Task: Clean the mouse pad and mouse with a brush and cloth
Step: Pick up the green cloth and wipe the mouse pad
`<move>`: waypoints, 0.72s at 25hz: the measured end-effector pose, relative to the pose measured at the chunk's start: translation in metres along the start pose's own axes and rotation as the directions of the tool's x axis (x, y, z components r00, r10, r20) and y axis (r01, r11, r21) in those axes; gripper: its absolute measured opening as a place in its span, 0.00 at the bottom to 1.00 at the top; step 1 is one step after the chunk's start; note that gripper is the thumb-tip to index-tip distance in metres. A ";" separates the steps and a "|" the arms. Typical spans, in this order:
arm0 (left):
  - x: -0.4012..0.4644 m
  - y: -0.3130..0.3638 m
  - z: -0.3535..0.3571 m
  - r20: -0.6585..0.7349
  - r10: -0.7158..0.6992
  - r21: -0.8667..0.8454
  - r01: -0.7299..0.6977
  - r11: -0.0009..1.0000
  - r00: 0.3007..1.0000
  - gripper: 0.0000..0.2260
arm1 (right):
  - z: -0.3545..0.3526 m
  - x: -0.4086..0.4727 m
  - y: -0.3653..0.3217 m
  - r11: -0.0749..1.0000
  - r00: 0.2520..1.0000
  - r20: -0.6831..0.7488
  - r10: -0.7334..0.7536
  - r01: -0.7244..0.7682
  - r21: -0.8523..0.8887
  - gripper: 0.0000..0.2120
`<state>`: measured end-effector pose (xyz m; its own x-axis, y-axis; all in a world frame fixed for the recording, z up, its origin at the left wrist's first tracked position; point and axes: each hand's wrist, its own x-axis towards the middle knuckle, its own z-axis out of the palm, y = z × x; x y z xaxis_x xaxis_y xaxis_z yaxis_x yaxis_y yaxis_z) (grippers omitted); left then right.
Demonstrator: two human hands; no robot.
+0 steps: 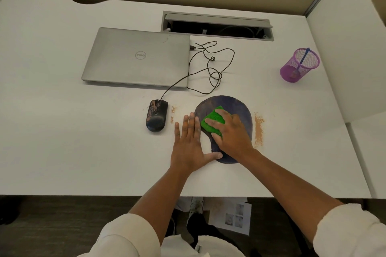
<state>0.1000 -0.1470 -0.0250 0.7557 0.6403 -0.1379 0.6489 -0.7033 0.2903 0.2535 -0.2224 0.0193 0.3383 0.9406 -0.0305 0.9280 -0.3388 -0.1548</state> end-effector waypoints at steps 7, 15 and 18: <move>0.000 -0.001 0.008 -0.090 0.020 0.011 -0.019 1.000 0.996 0.59 | 0.012 0.017 -0.007 0.991 0.986 -0.146 -0.085 0.068 -0.119 0.15; 0.001 -0.002 0.010 -0.079 0.009 0.007 -0.008 1.000 0.997 0.59 | -0.001 0.068 0.010 0.980 0.977 -0.091 0.194 -0.198 -0.034 0.16; 0.001 -0.002 0.011 -0.096 0.014 0.010 -0.014 1.000 0.995 0.59 | 0.004 0.016 -0.001 0.998 0.996 -0.067 0.057 -0.058 -0.017 0.14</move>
<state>0.1006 -0.1486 -0.0358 0.7529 0.6567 -0.0423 0.6394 -0.7149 0.2829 0.2573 -0.2073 0.0155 0.4000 0.9161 0.0267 0.9094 -0.3931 -0.1356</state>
